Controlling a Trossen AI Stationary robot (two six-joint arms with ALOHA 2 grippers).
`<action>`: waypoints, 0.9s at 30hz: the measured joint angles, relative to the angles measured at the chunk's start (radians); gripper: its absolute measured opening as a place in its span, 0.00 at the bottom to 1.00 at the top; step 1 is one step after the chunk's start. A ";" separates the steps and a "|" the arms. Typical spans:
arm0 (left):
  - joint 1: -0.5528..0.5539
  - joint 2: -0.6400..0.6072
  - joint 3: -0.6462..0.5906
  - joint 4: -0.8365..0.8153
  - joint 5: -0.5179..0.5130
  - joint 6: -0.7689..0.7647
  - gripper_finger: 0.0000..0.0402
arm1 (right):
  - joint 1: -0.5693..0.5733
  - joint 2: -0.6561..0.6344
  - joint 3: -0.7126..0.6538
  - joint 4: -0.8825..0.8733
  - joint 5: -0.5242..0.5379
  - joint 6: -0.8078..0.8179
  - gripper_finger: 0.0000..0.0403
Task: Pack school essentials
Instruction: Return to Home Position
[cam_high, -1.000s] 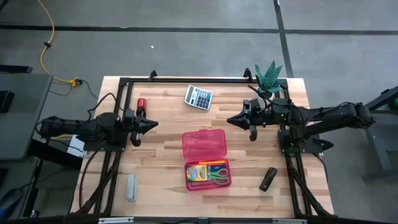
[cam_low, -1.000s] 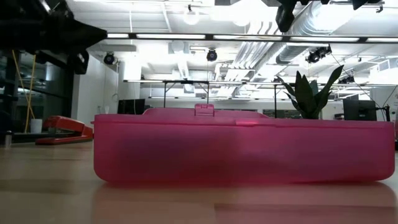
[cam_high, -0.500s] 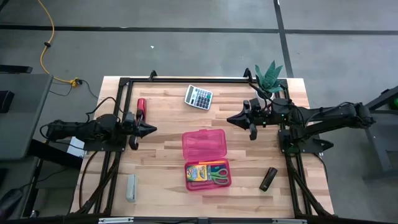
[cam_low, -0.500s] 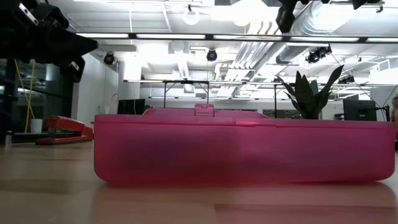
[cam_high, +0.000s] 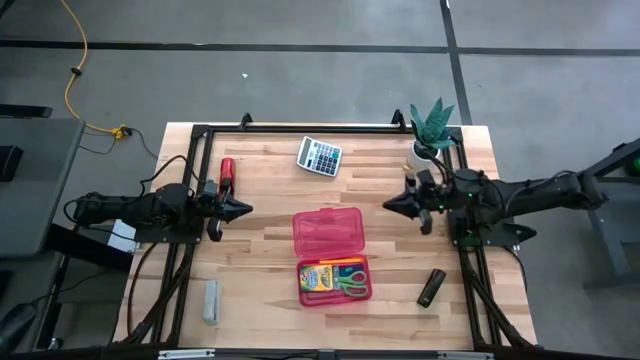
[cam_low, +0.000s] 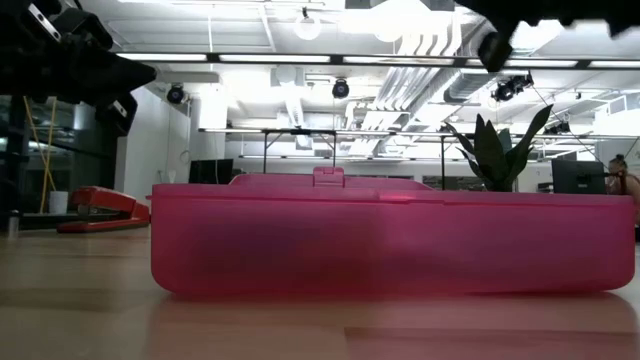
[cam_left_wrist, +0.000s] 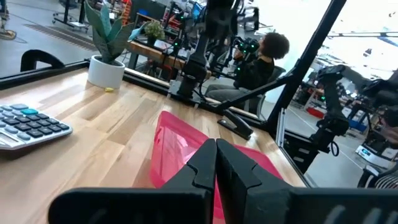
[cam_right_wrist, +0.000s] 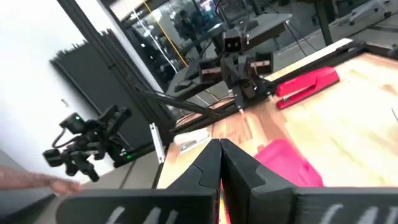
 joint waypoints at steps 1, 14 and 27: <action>0.000 0.000 0.000 0.000 0.000 0.000 0.00 | 0.005 -0.039 -0.046 0.016 0.001 0.009 0.00; 0.000 0.000 0.000 0.000 -0.003 0.000 0.00 | -0.023 -0.500 -0.411 0.079 0.049 -0.006 0.00; 0.000 0.000 0.000 0.001 -0.003 0.000 0.00 | -0.024 -0.701 -0.464 -0.153 0.245 -0.260 0.00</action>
